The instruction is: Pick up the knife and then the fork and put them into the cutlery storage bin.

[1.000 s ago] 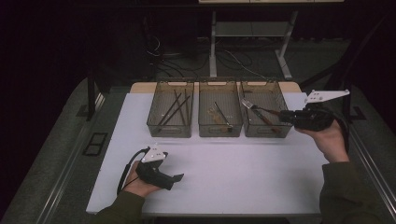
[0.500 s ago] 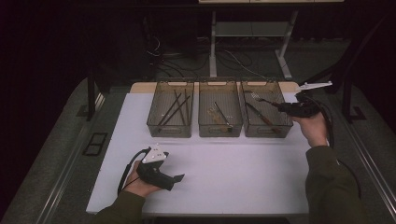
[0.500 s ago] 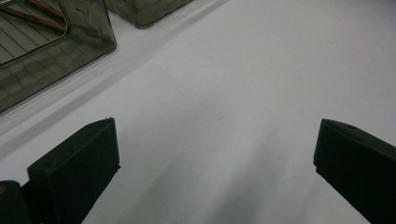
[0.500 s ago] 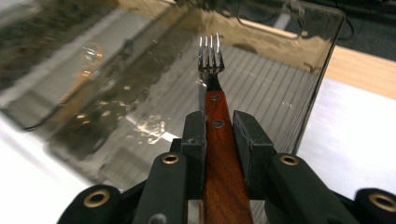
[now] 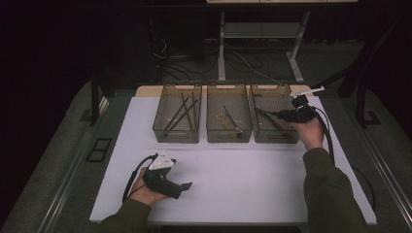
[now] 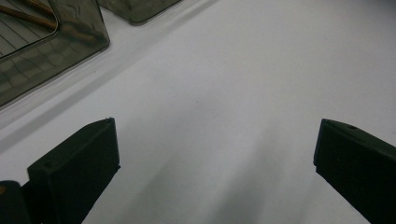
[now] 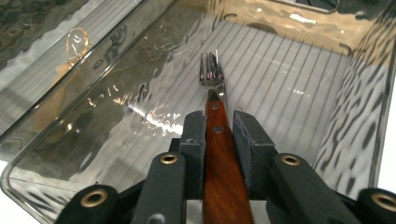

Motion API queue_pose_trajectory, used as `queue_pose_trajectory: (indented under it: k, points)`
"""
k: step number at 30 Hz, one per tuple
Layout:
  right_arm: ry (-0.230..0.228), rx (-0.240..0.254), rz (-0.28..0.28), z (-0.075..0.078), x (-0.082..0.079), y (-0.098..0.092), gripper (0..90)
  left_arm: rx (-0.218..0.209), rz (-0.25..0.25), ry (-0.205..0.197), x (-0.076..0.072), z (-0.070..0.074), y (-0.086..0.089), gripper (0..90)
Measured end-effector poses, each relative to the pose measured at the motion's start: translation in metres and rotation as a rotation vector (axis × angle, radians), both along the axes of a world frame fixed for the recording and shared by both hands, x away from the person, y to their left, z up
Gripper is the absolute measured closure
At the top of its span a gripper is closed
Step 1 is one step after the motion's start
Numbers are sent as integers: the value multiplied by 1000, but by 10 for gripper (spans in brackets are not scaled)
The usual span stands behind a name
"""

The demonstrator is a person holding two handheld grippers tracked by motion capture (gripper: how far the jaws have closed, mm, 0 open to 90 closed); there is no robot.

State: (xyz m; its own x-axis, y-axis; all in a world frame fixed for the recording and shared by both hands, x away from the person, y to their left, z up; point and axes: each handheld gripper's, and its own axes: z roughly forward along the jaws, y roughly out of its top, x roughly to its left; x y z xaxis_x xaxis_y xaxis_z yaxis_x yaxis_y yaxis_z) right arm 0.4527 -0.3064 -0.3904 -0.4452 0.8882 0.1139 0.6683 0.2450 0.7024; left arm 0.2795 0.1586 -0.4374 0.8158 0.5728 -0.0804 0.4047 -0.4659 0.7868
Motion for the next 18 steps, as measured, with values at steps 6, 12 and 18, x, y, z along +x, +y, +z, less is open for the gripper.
queue_pose_trajectory:
  k: [6, 12, 18]
  points:
    - [-38, 13, 6, 4, -2, -2, 608, -2, -1, 4, 0, 0, 0, 0]
    - [-56, 47, 13, 7, -6, -5, 408, -5, -3, 5, 0, -1, -1, 0]
    - [-91, 86, 33, 15, -15, -2, 272, -3, -2, 9, 1, -1, 0, 0]
